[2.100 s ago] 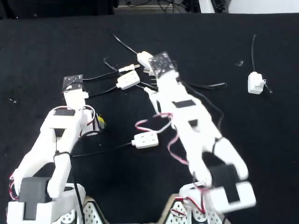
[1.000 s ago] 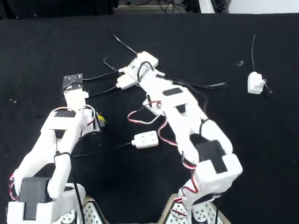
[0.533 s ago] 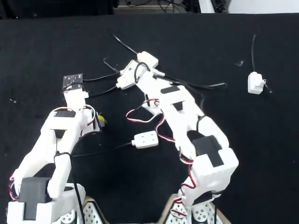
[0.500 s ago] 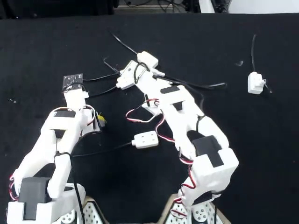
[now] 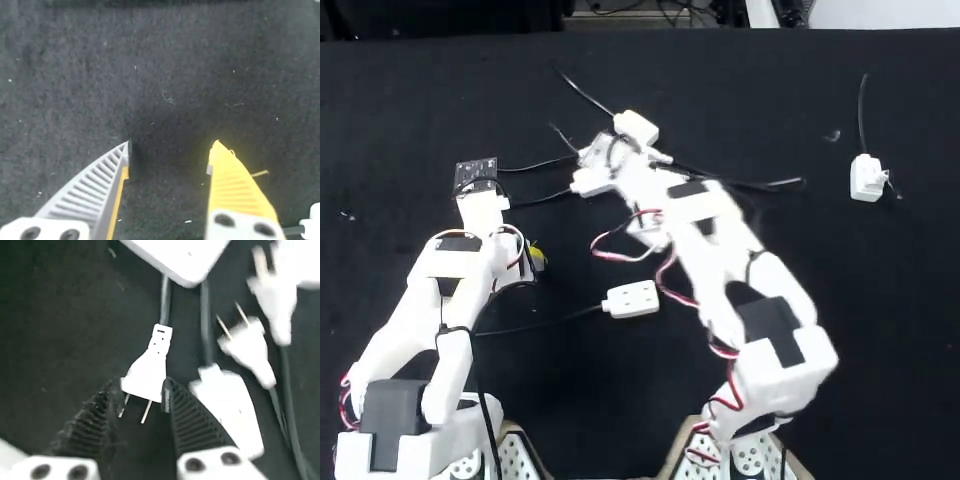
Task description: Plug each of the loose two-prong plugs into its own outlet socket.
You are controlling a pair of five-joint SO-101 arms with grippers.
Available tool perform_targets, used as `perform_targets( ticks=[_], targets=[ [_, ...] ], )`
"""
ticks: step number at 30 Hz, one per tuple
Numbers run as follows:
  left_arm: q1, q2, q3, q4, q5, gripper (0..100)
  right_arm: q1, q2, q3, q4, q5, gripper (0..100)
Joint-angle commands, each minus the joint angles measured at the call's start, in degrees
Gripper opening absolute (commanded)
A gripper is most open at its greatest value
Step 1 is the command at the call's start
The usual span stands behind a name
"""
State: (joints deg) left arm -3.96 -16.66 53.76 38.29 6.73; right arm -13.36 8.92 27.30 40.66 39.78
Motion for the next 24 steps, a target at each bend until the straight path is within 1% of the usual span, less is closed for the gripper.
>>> perform_targets(
  ticks=[1, 4, 7, 12, 15, 18, 21, 24],
  targets=[
    [0.4, -2.0, -0.5, -0.6, 0.1, 25, 5.1, -12.0, 3.3, 3.2, -1.0, 1.1],
    [0.7, -2.0, -0.7, -0.6, 0.1, 25, 6.6, -21.0, 9.3, 7.7, -0.7, 1.1],
    [0.7, -2.0, -0.7, -0.6, 0.1, 25, 8.5, -29.1, 13.1, 14.9, 0.2, 1.1],
    [0.7, -2.0, -0.4, -0.6, 0.1, 25, 14.5, -39.8, 13.8, 25.7, 9.9, 1.1],
    [0.7, -2.0, -0.3, -0.6, 0.1, 25, 19.2, -44.2, 14.0, 28.6, 16.3, 1.1],
    [0.7, -2.0, -0.3, -0.6, 0.1, 25, 23.6, -46.2, 17.4, 30.4, 22.2, 1.1],
    [0.7, -2.0, -0.3, -0.6, 0.1, 25, 26.3, -46.3, 23.0, 30.7, 25.4, 1.1],
    [0.7, -2.0, -0.3, -0.6, 0.1, 25, 27.1, -46.3, 27.4, 30.6, 28.2, 1.4]
  ],
)
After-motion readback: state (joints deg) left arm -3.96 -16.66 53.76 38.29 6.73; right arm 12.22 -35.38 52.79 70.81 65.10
